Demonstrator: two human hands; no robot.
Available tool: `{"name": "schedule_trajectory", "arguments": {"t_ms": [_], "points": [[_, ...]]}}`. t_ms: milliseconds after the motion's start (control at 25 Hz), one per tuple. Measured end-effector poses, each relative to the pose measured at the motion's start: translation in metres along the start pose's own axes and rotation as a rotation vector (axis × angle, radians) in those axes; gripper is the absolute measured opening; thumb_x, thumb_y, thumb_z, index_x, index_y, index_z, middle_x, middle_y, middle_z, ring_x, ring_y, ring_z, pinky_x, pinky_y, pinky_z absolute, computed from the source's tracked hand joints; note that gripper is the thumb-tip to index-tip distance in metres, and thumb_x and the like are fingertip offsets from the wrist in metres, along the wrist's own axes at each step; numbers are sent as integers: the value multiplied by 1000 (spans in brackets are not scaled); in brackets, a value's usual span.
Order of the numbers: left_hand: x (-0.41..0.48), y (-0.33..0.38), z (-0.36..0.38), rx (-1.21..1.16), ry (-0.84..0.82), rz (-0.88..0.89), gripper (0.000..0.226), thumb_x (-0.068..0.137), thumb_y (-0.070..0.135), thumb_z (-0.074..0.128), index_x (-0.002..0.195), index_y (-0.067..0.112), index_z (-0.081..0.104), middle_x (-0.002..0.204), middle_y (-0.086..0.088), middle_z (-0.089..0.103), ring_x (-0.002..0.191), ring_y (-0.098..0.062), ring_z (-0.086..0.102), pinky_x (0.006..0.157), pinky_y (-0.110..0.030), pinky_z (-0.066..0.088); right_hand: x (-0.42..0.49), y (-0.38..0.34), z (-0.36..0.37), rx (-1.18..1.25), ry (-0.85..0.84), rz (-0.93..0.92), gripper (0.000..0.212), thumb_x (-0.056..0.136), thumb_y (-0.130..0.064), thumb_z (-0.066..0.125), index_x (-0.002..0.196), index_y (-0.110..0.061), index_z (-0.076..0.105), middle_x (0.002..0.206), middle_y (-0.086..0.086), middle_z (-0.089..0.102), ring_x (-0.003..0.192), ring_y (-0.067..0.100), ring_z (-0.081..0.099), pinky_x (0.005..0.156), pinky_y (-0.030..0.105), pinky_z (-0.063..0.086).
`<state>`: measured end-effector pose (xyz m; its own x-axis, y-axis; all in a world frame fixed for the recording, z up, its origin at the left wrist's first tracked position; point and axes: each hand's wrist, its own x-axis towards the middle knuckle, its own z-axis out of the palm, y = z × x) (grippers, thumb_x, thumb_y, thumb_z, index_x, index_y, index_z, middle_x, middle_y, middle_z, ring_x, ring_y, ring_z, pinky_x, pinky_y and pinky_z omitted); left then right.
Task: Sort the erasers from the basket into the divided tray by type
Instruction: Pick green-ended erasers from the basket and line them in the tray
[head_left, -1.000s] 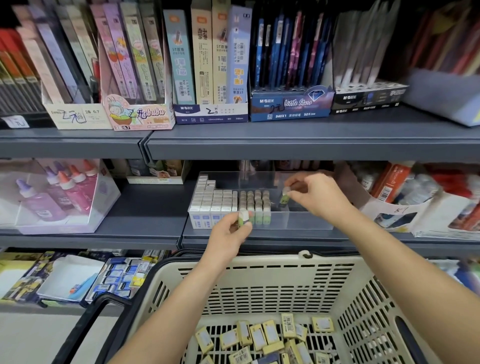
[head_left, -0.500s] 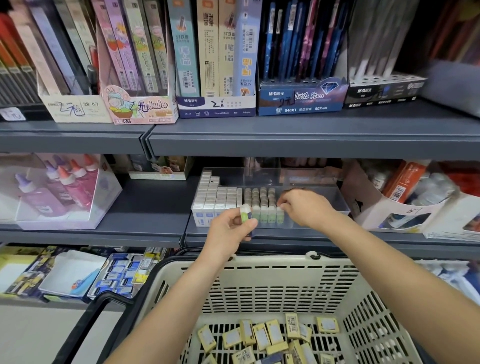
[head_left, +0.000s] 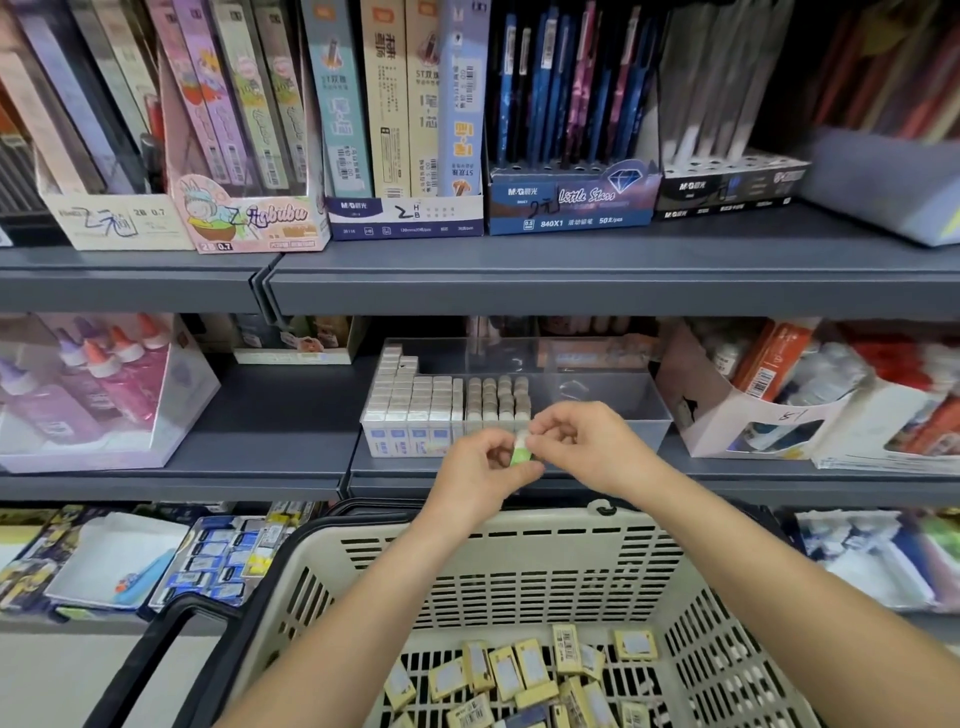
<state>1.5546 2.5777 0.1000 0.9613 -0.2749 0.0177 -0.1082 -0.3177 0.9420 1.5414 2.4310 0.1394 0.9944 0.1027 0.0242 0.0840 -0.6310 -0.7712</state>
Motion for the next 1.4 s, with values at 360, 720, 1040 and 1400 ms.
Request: {"name": "schedule_trajectory", "arguments": {"t_ms": [360, 720, 1040, 1400], "points": [[-17, -25, -37, 349, 161, -61, 13, 84, 30, 66, 94, 30, 58, 88, 13, 61, 86, -7, 59, 85, -31, 50, 40, 7, -37, -352, 265, 44, 11, 87, -37, 59, 92, -29, 63, 81, -13, 62, 81, 13, 59, 74, 28, 48], [-23, -35, -34, 272, 155, -83, 13, 86, 24, 62, 98, 28, 58, 82, 14, 60, 85, -4, 57, 79, -21, 45, 57, 25, -5, -594, 78, 123, 22, 94, -34, 45, 104, -28, 64, 109, 0, 66, 101, 25, 59, 74, 31, 44], [-50, -20, -31, 216, 314, 60, 22, 89, 20, 59, 104, 33, 52, 107, 16, 55, 103, -1, 50, 83, -5, 36, 26, 19, -10, -414, 264, -11, 24, 91, -24, 53, 112, -23, 64, 102, -4, 68, 93, 13, 60, 79, 26, 49], [-108, -57, 42, 518, -264, 55, 31, 89, 27, 58, 118, 17, 55, 115, 2, 59, 106, -11, 54, 94, -26, 43, -130, 70, 32, -266, -275, 152, 32, 83, -29, 67, 113, -28, 59, 82, -17, 58, 75, -4, 56, 69, 16, 47]]}}
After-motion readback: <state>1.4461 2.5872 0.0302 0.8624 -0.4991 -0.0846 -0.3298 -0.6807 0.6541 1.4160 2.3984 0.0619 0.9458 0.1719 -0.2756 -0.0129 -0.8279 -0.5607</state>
